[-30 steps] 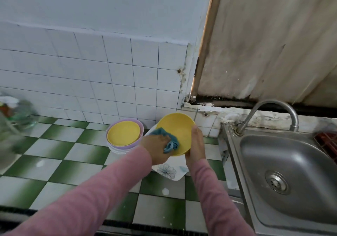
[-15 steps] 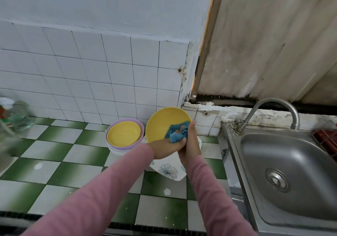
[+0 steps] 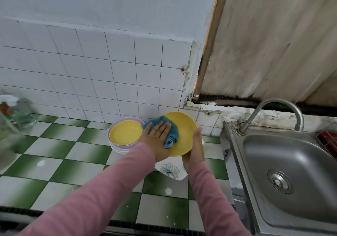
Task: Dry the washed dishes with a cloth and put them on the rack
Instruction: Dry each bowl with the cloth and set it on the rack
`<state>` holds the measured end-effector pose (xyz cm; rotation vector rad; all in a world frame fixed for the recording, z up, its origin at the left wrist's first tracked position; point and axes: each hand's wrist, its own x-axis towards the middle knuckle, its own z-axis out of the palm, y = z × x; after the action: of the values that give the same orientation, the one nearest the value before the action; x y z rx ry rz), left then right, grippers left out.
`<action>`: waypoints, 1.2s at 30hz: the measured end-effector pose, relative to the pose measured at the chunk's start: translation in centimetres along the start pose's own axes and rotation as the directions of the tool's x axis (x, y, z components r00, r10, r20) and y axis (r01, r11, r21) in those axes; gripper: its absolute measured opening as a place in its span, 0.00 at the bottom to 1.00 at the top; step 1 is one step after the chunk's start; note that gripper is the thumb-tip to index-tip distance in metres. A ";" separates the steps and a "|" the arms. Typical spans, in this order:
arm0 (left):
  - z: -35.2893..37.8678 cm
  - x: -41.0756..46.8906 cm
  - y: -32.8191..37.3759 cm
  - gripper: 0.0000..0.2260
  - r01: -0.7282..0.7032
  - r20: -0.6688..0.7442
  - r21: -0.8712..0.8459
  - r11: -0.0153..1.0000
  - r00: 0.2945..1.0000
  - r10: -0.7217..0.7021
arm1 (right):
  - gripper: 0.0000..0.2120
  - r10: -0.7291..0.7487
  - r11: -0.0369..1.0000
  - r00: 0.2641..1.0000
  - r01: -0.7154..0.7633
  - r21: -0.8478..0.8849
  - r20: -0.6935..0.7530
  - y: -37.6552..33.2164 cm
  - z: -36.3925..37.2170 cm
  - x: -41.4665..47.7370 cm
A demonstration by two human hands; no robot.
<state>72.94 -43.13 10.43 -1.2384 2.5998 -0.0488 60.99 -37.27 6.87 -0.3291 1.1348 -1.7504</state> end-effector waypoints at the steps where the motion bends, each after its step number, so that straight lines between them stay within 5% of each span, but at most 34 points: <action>1: 0.2 0.1 -0.2 0.31 -0.006 -0.070 -0.003 1.000 0.998 0.006 | 0.53 0.017 1.000 1.000 -0.017 -0.004 0.004 0.2 -0.1 -0.1; 5: 1.4 0.8 -0.4 0.34 -0.024 -0.162 -0.056 0.998 0.987 0.014 | 0.49 -0.003 0.999 0.997 0.007 -0.041 0.083 0.3 -0.1 0.3; 9: 1.2 1.3 0.8 0.35 -0.044 -0.388 -0.281 0.959 0.919 -0.071 | 0.48 0.071 0.991 0.982 -0.049 -0.126 0.177 0.3 0.4 0.0; 13: 0.3 1.7 1.5 0.35 -0.123 -0.289 -0.460 0.879 0.957 -0.017 | 0.50 0.113 0.984 0.982 -0.090 -0.153 0.149 0.7 0.4 0.1; 17: 0.3 -0.1 2.6 0.28 -0.156 -0.082 -0.818 0.554 0.984 0.155 | 0.41 0.130 0.985 0.981 -0.112 -0.129 0.144 0.3 0.5 0.1; 20: -0.2 -1.3 2.1 0.13 0.113 0.146 -0.979 0.168 0.970 0.197 | 0.38 0.135 0.976 0.984 -0.112 -0.185 0.118 -0.1 -0.1 -0.2; 21: -0.5 -1.2 2.0 0.13 0.199 0.216 -0.974 0.109 0.959 0.182 | 0.37 0.133 0.969 0.984 -0.105 -0.225 0.116 -0.2 -0.4 -0.2; 24: -0.6 -0.7 1.1 0.26 0.370 0.449 -0.867 0.333 0.870 0.203 | 0.36 0.131 0.948 0.986 -0.096 -0.302 0.100 0.0 -1.2 -0.1; 28: -0.6 -1.1 0.0 0.29 0.324 0.580 -0.617 0.717 0.804 0.136 | 0.50 0.112 0.952 0.990 -0.082 -0.294 0.084 0.8 -1.9 0.0; 30: 0.1 -1.0 0.0 0.28 0.130 0.517 -0.411 0.902 0.849 0.113 | 0.50 0.099 0.962 0.992 -0.074 -0.261 0.082 0.9 -1.8 -0.1; 32: 1.3 -1.0 0.4 0.28 -0.009 0.402 -0.219 0.976 0.910 0.099 | 0.46 0.080 0.974 0.994 -0.063 -0.217 0.072 0.6 -1.5 -0.3; 36: 2.0 -0.7 0.8 0.30 0.071 0.155 -0.160 0.984 0.987 -0.046 | 0.42 0.075 0.992 0.994 -0.067 -0.105 0.075 0.1 -1.6 -0.3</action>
<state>73.25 -41.95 8.57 -1.3189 2.4775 0.2454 60.12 -36.20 6.08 -0.4114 1.1679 -1.6065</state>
